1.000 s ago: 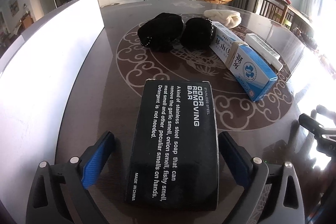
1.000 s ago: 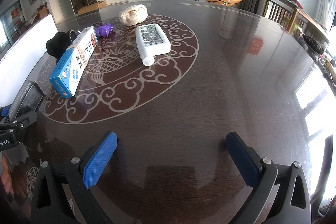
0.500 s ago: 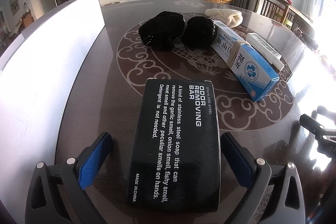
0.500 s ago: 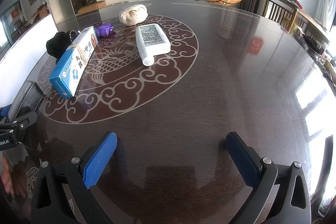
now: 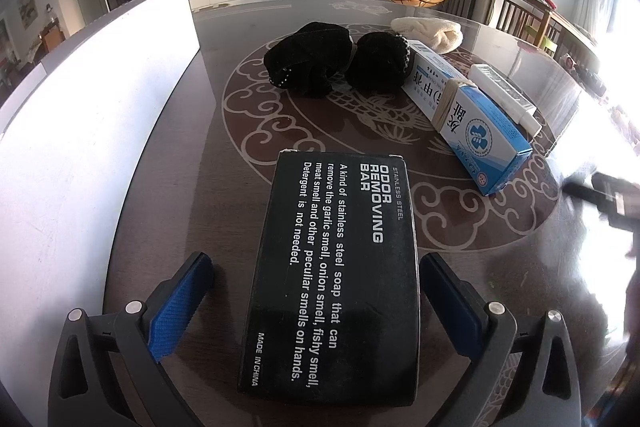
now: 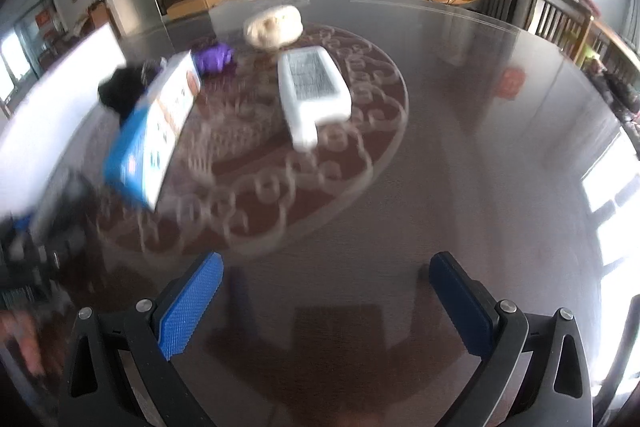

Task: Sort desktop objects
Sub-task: 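Lower the right gripper onto the white tube and close on it, then lift the white tube with the right gripper and hold it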

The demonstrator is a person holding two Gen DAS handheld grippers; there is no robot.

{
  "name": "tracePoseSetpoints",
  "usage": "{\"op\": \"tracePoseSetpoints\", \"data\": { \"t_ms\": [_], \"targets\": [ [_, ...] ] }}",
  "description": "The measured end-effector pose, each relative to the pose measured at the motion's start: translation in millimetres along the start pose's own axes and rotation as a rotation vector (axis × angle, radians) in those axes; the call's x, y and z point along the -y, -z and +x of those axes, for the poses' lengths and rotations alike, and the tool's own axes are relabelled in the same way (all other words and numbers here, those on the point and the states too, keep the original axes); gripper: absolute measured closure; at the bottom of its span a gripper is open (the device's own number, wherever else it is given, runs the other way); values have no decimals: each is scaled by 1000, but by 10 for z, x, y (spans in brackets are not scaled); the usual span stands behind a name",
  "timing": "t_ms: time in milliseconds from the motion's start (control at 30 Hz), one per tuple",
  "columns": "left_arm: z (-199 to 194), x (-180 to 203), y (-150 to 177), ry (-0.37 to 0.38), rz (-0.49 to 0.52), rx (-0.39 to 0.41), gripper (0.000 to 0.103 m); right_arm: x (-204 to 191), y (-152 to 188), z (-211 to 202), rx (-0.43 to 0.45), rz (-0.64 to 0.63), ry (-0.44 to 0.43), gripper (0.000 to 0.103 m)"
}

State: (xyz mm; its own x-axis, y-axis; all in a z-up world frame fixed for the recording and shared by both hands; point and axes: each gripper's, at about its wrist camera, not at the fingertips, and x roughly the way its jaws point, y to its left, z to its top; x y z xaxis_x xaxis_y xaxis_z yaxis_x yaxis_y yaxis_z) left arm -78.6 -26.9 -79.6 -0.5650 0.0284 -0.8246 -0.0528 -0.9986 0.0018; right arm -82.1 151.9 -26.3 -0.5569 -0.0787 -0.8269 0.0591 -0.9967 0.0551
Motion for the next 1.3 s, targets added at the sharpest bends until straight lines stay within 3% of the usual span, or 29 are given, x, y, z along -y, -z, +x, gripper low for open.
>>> {"op": "tracePoseSetpoints", "data": {
  "t_ms": [167,400,467,500,567,600,833,1000,1100,1133,1200,1300],
  "targets": [
    [-14,0,-2,0,0,0,0,-86,-552,399,-24,3,-9,0],
    [-4,-5,2,-1,0,0,0,-293,-771,708,-16,-61,-12,1],
    [-14,-9,-7,-2,-1,0,0,-386,-763,719,1,-122,6,15],
    [-16,-9,-8,-2,-1,0,0,-416,-754,693,18,-138,-19,30],
    [-14,-9,-7,-2,-1,0,0,-452,-748,654,30,-154,-35,50],
    [-15,-9,-6,-2,-1,0,0,-463,-722,645,27,-159,-42,51],
    [-17,-11,-5,-2,-1,0,0,-420,-204,326,53,-158,-69,51],
    [-13,-11,-5,-2,-1,0,0,-370,436,-99,73,-117,-43,51],
    [-12,-12,-5,-2,-1,0,0,-399,579,-223,79,-112,-6,50],
    [-11,-11,-4,-2,-1,0,0,-411,585,-222,82,-111,1,47],
    [-11,-12,-3,-2,-1,0,0,-404,574,-186,63,-96,7,20],
    [-11,-11,-3,-2,-1,0,0,-388,564,-166,39,-83,17,7]
  ]
}}
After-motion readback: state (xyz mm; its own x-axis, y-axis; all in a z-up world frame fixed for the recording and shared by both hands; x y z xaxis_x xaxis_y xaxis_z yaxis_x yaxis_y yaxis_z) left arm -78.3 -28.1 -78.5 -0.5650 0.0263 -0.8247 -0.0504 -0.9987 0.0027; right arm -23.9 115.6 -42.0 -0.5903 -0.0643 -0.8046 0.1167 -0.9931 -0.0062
